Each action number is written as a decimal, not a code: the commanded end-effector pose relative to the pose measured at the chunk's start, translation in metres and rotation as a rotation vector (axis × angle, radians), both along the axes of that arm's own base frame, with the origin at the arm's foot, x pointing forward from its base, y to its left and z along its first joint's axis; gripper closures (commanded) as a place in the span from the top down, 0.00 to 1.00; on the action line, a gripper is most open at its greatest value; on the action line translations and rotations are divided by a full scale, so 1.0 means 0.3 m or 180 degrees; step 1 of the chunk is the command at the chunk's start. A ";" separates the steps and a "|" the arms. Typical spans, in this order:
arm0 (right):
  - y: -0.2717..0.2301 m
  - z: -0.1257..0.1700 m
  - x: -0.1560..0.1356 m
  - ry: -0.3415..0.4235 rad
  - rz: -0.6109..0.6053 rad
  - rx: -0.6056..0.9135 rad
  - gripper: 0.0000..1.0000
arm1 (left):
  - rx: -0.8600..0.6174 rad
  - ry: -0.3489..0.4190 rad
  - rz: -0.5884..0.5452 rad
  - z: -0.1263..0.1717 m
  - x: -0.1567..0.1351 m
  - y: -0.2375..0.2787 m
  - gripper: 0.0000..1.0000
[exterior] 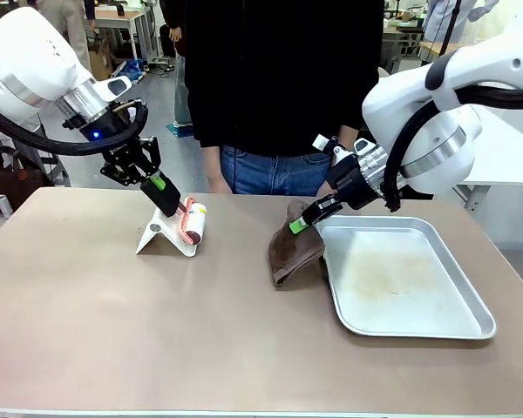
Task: Clean the surface of the table.
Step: Return the Lint Roller and towel to their original positions.
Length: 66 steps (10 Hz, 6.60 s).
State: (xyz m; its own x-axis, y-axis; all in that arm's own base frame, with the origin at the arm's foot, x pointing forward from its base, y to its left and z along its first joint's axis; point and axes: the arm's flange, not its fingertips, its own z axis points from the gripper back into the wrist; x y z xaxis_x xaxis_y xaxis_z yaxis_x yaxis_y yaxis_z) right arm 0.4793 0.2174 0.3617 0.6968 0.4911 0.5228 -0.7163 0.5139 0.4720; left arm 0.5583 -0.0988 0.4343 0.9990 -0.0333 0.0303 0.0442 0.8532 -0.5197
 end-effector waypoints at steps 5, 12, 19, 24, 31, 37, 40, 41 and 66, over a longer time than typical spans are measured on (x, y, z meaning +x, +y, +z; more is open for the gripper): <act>0.000 0.004 0.010 0.0090 -0.0049 0.0056 0.09 | -0.0145 0.0104 0.0002 -0.042 0.002 0.012 0.23; 0.002 0.002 0.010 0.0167 -0.0038 0.0064 0.09 | -0.0208 0.0023 -0.0089 -0.068 0.007 0.018 0.23; -0.002 -0.010 0.011 0.0266 -0.0052 0.0106 0.09 | -0.0303 -0.0075 -0.0076 -0.097 -0.001 0.074 0.23; -0.004 -0.017 0.011 0.0281 -0.0045 0.0124 0.09 | -0.0350 -0.0060 -0.0103 -0.109 0.001 0.088 0.26; 0.010 -0.036 0.017 0.0300 -0.0037 -0.0037 1.00 | -0.0342 -0.0251 0.0023 -0.042 -0.010 0.146 1.00; 0.034 -0.012 -0.007 -0.0006 -0.0025 -0.0408 1.00 | -0.0342 -0.0400 0.0008 0.044 -0.053 0.180 1.00; 0.113 0.123 -0.077 -0.0501 0.0257 -0.1433 1.00 | -0.0266 -0.0369 -0.0135 0.078 -0.086 0.183 1.00; 0.124 0.166 -0.101 -0.0689 0.0261 -0.1701 1.00 | -0.0256 -0.0377 -0.0145 0.082 -0.094 0.186 1.00; -0.839 0.345 -0.477 0.1258 -0.1171 0.1533 1.00 | -0.1392 -0.0504 -0.0356 0.101 -0.457 0.665 1.00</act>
State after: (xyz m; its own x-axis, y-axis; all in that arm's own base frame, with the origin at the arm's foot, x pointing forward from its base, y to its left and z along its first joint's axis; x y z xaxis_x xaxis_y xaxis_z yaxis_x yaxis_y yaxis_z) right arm 0.3357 -0.0336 0.4623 0.9594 -0.0393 0.2792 -0.2462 0.3656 0.8976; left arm 0.4215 0.0989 0.4622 0.9724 -0.0862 0.2169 0.2289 0.5347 -0.8135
